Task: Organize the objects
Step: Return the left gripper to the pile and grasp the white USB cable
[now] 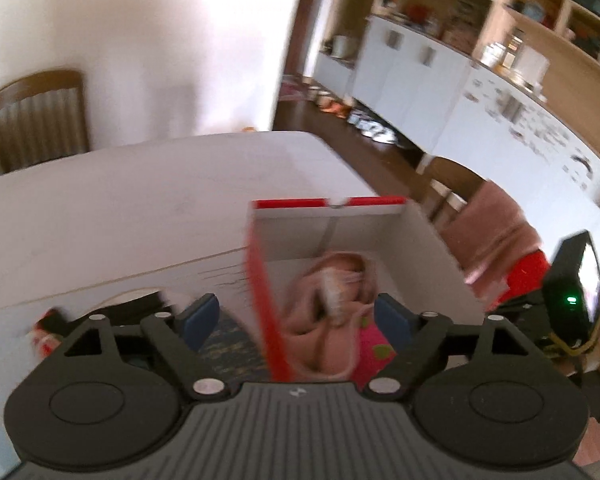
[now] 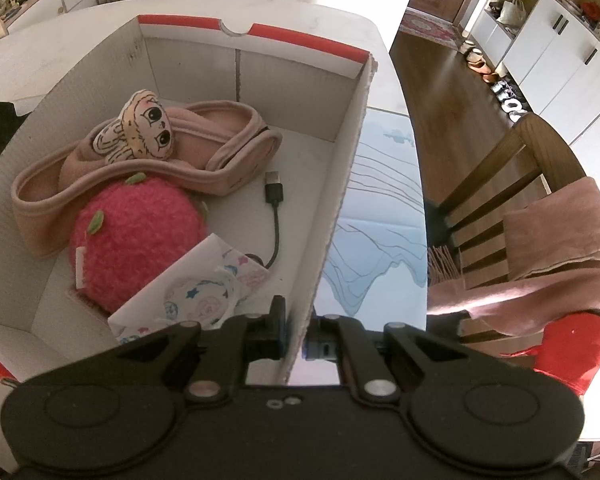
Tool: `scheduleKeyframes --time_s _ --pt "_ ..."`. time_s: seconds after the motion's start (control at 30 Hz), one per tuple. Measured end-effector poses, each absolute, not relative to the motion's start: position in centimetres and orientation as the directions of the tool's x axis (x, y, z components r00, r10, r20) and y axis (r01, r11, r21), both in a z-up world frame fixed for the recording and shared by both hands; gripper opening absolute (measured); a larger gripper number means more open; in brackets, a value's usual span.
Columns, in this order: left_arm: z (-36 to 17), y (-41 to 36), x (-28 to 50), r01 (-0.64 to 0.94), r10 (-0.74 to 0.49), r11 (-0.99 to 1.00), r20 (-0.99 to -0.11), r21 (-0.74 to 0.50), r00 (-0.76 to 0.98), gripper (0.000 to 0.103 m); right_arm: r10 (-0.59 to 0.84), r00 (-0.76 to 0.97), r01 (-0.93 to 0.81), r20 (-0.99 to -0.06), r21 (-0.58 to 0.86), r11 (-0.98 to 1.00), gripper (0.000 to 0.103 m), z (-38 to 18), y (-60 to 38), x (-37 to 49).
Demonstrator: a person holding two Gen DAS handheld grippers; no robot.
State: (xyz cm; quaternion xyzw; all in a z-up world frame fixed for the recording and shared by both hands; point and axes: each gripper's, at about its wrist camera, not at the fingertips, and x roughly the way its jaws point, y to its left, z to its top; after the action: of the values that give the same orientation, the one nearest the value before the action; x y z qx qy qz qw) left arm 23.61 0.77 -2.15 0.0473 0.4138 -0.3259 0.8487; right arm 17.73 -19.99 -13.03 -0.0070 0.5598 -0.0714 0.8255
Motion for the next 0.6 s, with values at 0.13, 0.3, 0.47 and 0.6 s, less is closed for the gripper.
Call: scheduleKeyframes --time_s 0.13,0.3,0.47,0.6 --pt "-2.9 5.0 25.2 0.475 -0.439 0.859 -0.751 -0.19 0.494 0.089 -0.126 0.362 0.109 -0.924 -0.093 0.99 0.006 -13.0 -20.0 17.7" --pt "-4.3 9.2 27.1 0.339 -0.356 0.922 -0.762 -0.189 0.542 0.103 -0.13 0.359 0.108 -0.924 -0.097 0.989 0.006 -13.0 -19.9 17.7" --pt "-6.0 10.7 28.5 0.297 -0.25 0.951 -0.783 -0.088 0.569 0.103 -0.134 0.356 0.11 -0.925 -0.101 0.989 0.006 -13.0 -19.9 17.8" --pt "-7.4 13.4 29.6 0.237 -0.172 0.971 -0.812 -0.044 0.558 0.103 -0.136 0.355 0.115 -0.925 -0.101 0.988 0.006 -13.0 -19.9 17.7"
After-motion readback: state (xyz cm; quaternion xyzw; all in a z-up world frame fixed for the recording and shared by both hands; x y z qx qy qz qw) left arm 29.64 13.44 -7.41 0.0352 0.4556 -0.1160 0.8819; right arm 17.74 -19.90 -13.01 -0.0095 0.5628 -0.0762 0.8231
